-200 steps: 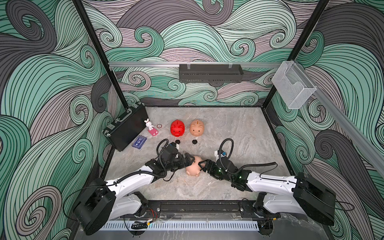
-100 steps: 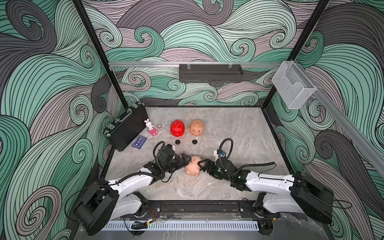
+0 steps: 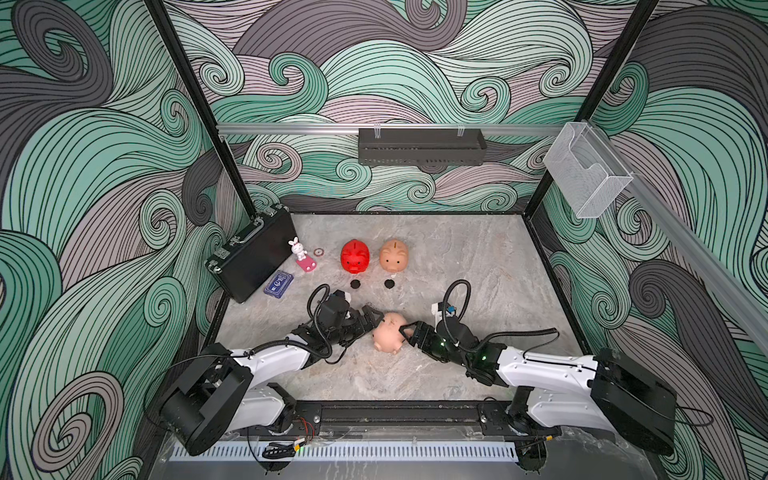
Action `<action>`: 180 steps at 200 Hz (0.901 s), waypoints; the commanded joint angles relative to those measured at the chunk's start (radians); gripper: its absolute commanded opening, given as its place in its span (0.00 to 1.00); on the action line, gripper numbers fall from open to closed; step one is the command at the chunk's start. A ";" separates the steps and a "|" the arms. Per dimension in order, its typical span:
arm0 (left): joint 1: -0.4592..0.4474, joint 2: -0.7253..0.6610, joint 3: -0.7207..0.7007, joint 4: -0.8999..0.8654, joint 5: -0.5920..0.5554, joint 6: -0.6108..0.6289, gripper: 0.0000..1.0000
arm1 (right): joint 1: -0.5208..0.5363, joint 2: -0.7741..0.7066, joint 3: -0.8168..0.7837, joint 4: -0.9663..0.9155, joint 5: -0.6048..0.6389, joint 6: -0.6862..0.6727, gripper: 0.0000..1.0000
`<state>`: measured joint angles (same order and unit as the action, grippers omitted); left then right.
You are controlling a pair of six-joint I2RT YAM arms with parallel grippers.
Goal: Open piggy banks
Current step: Adjust the piggy bank at the center of the board.
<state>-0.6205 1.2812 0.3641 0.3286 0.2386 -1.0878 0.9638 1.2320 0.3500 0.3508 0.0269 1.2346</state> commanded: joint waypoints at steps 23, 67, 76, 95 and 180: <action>0.006 0.042 -0.012 0.090 0.031 -0.029 0.98 | -0.008 0.042 -0.052 -0.237 0.037 -0.010 0.78; 0.006 0.070 -0.020 0.145 0.047 -0.047 0.98 | -0.010 0.051 -0.055 -0.230 0.033 -0.009 0.78; 0.006 0.077 -0.023 0.159 0.048 -0.051 0.98 | -0.010 0.052 -0.054 -0.229 0.034 -0.009 0.78; 0.005 0.087 -0.026 0.188 0.053 -0.058 0.96 | -0.010 0.049 -0.057 -0.229 0.036 -0.011 0.78; 0.005 0.134 -0.050 0.336 0.077 -0.073 0.94 | -0.016 0.052 -0.055 -0.228 0.030 -0.012 0.78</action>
<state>-0.6174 1.4006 0.3271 0.5850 0.2974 -1.1469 0.9588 1.2339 0.3477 0.3523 0.0265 1.2346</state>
